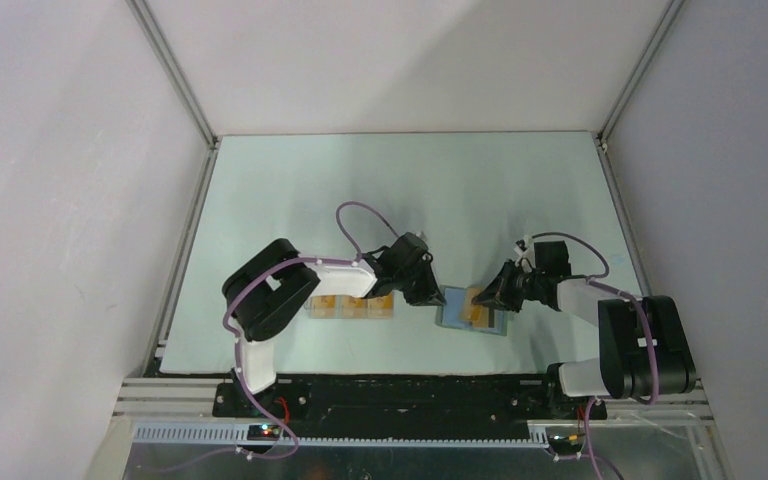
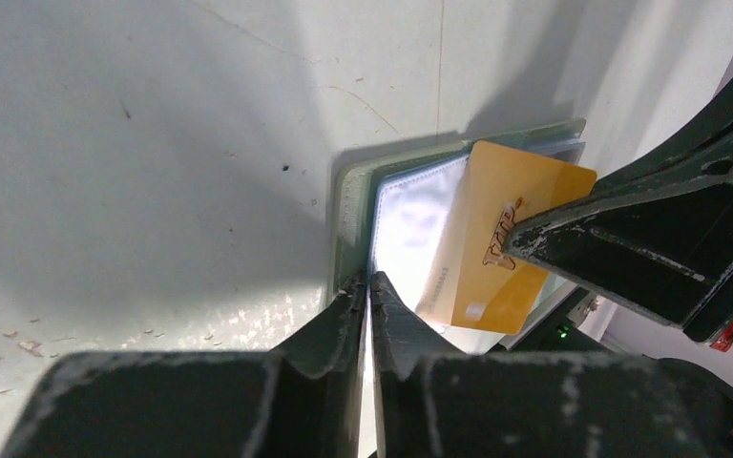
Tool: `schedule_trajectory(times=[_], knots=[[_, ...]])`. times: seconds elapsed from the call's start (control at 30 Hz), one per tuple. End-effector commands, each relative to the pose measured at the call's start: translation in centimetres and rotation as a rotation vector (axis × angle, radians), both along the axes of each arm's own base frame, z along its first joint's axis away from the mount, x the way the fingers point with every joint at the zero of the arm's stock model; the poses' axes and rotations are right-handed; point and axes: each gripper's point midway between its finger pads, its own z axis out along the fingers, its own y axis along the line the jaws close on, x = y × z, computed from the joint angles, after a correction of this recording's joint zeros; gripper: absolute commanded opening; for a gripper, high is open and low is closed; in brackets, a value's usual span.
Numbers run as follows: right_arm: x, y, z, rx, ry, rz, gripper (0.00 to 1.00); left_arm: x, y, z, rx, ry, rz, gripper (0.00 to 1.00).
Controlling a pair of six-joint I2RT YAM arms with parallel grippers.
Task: Put the credit cards into the card holder
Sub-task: Insert the credit card into the card holder.
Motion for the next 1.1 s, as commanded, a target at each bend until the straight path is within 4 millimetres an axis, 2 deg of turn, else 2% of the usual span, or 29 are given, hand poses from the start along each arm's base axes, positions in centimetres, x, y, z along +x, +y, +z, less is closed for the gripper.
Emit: schedule_trajectory(times=[0.0,0.23,0.4,0.67,0.87,1.07], knots=[[-2.0,0.5,-0.9,-0.020,0.080,0.024,0.00,-1.0,2.4,-2.0,0.109,0.037,0.028,0.08],[-3.4,0.1,-1.5,-0.065,0.130,0.017,0.00,-0.9,3.0,-2.5,0.132,0.045,0.045,0.00],[-3.0,0.6,-1.4,-0.042,0.108,0.042,0.00,-1.0,2.8,-2.8,0.135,0.050,0.032,0.00],[-2.6,1.1,-2.8,-0.061,0.155,0.104,0.00,-0.7,3.0,-2.6,0.145,0.041,0.031,0.00],[-2.5,2.6,-3.1,-0.124,0.155,0.183,0.01,-0.5,3.3,-2.2,0.155,0.033,0.032,0.00],[-1.8,2.7,-1.8,-0.218,0.128,0.218,0.36,-0.5,4.0,-1.8,0.160,0.036,0.058,0.00]])
